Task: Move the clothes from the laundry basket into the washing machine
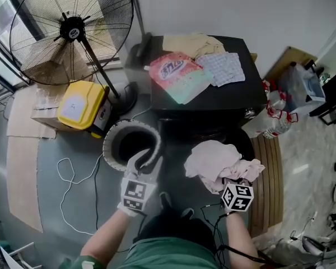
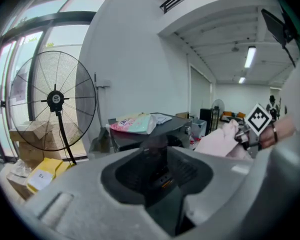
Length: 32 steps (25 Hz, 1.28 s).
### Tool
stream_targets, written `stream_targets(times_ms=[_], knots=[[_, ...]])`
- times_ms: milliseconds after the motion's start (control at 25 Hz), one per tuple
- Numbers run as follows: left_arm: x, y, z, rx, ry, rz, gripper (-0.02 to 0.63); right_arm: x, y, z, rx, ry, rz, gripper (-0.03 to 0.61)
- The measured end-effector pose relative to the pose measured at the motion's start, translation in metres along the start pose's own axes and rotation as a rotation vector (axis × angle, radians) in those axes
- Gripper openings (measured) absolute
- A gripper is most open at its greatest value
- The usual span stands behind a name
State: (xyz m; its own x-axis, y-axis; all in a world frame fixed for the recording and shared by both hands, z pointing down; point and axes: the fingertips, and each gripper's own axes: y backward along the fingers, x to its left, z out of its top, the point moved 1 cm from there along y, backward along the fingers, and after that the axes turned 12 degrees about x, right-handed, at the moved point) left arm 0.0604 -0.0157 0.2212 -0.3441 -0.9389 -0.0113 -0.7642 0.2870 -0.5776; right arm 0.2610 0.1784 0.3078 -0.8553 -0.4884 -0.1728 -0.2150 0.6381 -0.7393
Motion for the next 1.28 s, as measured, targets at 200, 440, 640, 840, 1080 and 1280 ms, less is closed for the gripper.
stream_targets(times_ms=[200, 440, 640, 840, 1080, 1280], knots=[[0.006, -0.021, 0.001, 0.012, -0.014, -0.017, 0.141, -0.007, -0.033, 0.003, 0.012, -0.031, -0.008, 0.091], [0.012, -0.044, -0.005, 0.031, 0.034, 0.033, 0.141, -0.015, -0.09, 0.003, 0.037, -0.103, 0.046, 0.091], [0.006, -0.057, -0.013, 0.062, 0.077, 0.096, 0.142, -0.025, -0.133, 0.015, 0.049, -0.138, 0.12, 0.091], [0.004, -0.071, -0.013, 0.064, 0.101, 0.148, 0.143, -0.035, -0.167, 0.023, 0.057, -0.14, 0.17, 0.091], [0.011, -0.101, -0.029, 0.032, 0.141, 0.171, 0.143, -0.047, -0.196, 0.017, 0.018, -0.224, 0.246, 0.091], [0.026, -0.131, -0.055, 0.001, 0.128, 0.169, 0.143, -0.062, -0.218, 0.007, -0.067, -0.354, 0.3, 0.091]])
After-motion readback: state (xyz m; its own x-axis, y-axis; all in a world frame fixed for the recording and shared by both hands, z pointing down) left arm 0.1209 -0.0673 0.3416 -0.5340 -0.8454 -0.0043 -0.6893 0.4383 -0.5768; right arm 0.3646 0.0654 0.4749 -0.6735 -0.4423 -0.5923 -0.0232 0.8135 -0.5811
